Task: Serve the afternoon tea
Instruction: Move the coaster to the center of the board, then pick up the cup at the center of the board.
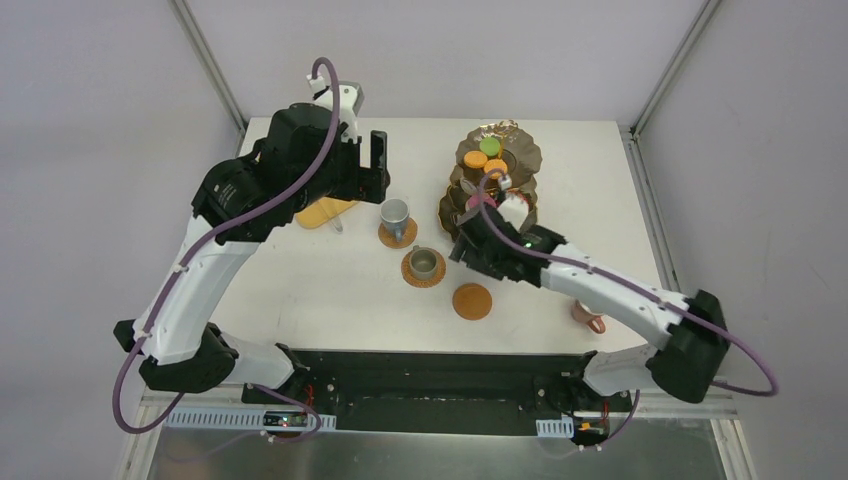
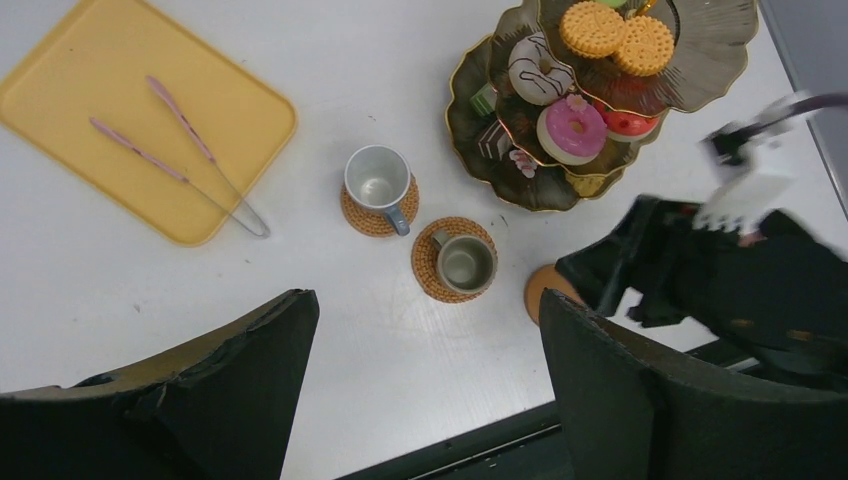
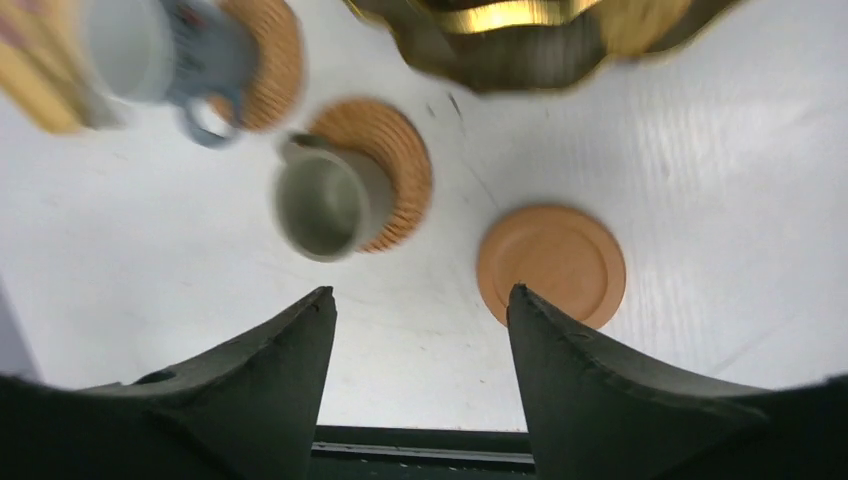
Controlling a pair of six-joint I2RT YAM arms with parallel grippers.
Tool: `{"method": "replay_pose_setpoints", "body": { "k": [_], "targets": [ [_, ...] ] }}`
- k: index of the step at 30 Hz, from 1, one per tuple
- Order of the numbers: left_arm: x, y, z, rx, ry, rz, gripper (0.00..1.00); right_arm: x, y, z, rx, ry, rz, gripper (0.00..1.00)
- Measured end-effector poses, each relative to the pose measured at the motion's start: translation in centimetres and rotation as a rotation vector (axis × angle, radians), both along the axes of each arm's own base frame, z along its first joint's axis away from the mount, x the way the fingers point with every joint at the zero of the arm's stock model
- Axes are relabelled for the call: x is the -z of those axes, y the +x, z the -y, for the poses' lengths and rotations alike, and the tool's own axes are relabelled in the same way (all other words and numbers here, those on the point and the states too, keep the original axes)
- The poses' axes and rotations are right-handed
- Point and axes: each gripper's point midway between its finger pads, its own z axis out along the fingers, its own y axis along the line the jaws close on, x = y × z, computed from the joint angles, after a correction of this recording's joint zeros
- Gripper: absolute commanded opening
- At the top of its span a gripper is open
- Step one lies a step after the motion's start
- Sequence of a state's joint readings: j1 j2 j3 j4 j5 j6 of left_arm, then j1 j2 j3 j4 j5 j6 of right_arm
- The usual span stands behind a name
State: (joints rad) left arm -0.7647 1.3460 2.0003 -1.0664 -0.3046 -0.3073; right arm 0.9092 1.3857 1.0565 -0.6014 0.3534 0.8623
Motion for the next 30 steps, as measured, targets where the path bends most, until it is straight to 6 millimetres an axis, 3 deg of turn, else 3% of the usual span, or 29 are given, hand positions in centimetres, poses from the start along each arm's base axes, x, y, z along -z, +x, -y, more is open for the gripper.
{"method": "replay_pose_setpoints", "body": {
  "k": [3, 5, 8, 10, 12, 14, 16, 24, 27, 30],
  "targets": [
    [-0.1, 0.3, 0.5, 0.008, -0.01, 0.005, 0.84, -7.5, 2.0, 1.9, 0.05, 0.014, 0.196, 0.72],
    [-0.1, 0.5, 0.7, 0.008, -0.016, 0.012, 0.85, -11.4, 2.0, 5.7, 0.128, 0.009, 0.306, 0.73],
    [0.0, 0.8, 1.0, 0.01, -0.018, 0.019, 0.85, -13.3, 0.9, 12.7, 0.288, -0.033, 0.371, 0.73],
    [0.1, 0.9, 1.0, 0.013, -0.014, 0.02, 0.85, -12.6, -0.1, 18.0, 0.441, -0.081, 0.364, 0.74],
    [0.1, 0.9, 1.0, 0.015, -0.01, 0.021, 0.85, -11.3, -0.9, 21.5, 0.555, -0.125, 0.328, 0.75],
    [0.1, 0.9, 1.0, 0.018, -0.003, 0.024, 0.85, -9.3, -1.7, 24.3, 0.662, -0.172, 0.252, 0.75],
    [0.1, 0.9, 1.0, 0.023, 0.005, 0.027, 0.85, -7.4, -2.0, 25.7, 0.73, -0.2, 0.163, 0.75],
    [0.1, 0.9, 0.8, 0.03, 0.022, 0.032, 0.85, 0.0, -1.6, 25.5, 0.787, -0.178, -0.176, 0.67],
    [0.2, 0.9, 0.6, 0.031, 0.035, 0.033, 0.86, 1.8, -2.1, 25.3, 0.8, -0.142, -0.229, 0.55],
    [0.1, 0.8, 0.3, 0.029, 0.041, 0.037, 0.86, 3.1, -2.1, 25.0, 0.814, -0.103, -0.255, 0.34]
  ]
}}
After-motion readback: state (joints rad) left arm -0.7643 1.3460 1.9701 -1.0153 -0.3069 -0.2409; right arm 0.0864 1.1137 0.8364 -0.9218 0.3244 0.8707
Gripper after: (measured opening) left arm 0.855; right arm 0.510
